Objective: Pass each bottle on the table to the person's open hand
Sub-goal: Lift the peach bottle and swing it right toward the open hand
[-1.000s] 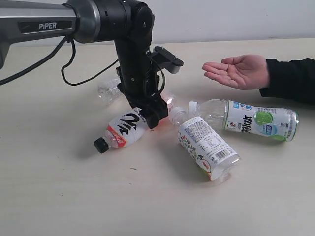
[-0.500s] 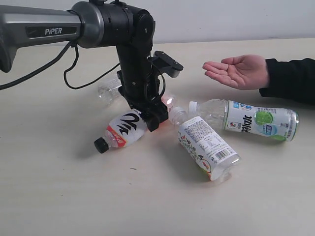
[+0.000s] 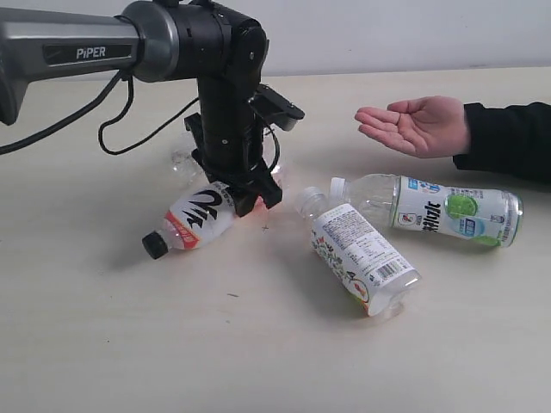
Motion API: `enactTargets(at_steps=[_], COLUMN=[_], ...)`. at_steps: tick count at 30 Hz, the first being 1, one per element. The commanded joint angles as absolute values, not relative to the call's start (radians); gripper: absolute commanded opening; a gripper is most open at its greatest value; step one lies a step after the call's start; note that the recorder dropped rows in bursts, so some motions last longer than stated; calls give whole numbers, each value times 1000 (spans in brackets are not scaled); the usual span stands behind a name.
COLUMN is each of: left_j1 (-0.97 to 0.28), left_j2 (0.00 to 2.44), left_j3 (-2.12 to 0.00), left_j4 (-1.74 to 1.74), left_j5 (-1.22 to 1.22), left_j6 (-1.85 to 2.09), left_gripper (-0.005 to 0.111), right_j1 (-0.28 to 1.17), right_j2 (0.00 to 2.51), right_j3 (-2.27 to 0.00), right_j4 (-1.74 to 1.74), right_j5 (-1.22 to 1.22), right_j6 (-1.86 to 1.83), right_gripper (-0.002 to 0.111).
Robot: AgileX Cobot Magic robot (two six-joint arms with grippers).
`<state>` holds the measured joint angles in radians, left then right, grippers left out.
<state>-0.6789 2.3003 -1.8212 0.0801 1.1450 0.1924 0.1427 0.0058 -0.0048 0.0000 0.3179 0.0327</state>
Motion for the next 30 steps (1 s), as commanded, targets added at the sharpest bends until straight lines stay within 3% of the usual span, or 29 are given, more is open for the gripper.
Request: enactTargets(at_steps=[1, 9, 21, 30], left_j1=[-671, -680, -751, -781], left_j2=[2221, 2066, 2052, 2178], left_j3=[-1841, -1841, -1846, -2052], left_j4=[128, -77, -605, -728], left_j5=[1139, 1035, 734, 650], left_j6=[93, -59, 0, -62], left_gripper=[0, 0, 0, 0], right_j1=[139, 139, 139, 139], right_j2=[0, 0, 0, 0], right_j3=[0, 0, 0, 0], right_j4=[0, 0, 0, 0], right_j5=[312, 312, 312, 312], right_j6=[29, 30, 29, 29], right_gripper=[0, 0, 0, 0])
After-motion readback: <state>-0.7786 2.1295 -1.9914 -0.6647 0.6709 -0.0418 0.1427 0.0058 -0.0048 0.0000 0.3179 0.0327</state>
